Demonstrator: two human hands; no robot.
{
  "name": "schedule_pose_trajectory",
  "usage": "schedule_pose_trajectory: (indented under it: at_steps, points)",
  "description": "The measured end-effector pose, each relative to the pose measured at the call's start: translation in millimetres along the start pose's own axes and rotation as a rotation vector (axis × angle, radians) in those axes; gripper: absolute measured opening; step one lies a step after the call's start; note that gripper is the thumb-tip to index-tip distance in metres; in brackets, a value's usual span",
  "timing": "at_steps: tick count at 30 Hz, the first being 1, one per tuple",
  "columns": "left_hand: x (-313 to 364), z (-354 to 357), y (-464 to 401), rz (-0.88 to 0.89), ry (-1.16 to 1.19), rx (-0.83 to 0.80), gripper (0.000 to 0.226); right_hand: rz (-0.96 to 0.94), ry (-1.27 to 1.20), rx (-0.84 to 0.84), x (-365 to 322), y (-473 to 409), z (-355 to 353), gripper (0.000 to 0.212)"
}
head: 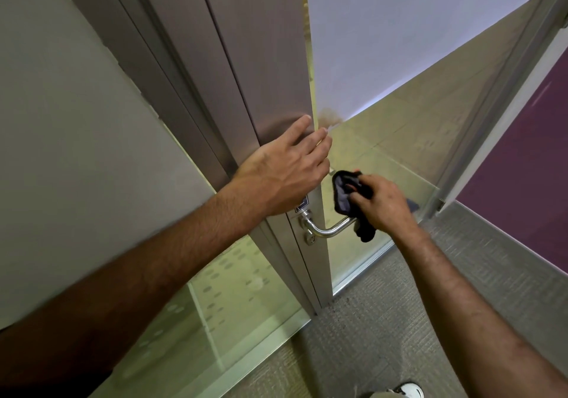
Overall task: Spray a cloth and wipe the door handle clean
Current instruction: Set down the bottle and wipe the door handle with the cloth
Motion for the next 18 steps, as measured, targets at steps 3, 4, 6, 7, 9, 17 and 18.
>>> schedule_pose_trajectory:
  at_steps: [3, 4, 6, 7, 9, 17, 18]
  points:
    - [0, 2, 0, -0.005, -0.014, 0.001, 0.051, 0.041, -0.033, -0.031, 10, 8, 19, 0.044]
    - [0, 2, 0, -0.007, -0.02, 0.001, 0.051, 0.069, -0.039, -0.037, 15, 7, 23, 0.047]
    - [0, 3, 0, -0.004, -0.015, 0.001, 0.052, 0.207, -0.142, -0.082, 32, 2, 33, 0.044]
    - [0, 3, 1, -0.004, -0.008, 0.0, 0.052, 0.287, -0.242, -0.107, 40, -1, 39, 0.04]
    - [0, 3, 0, -0.009, -0.011, -0.002, 0.052, 0.397, -0.44, -0.137, 51, -4, 52, 0.031]
    - [-1, 8, 0, -0.008, -0.005, -0.009, 0.054, 0.631, -1.158, -0.171, 62, 3, 86, 0.037]
    - [0, 8, 0, -0.009, -0.01, -0.006, 0.054, 0.655, -1.25, -0.136, 61, 7, 90, 0.038]
Point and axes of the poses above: each hand's wrist, its own y-axis away from the middle knuckle, its own z-axis out of the palm, x = y × z, the point moved 10 cm from there along -y, towards the middle knuckle, and after that the axes turned 4 degrees about y, right-handed, at the moved point
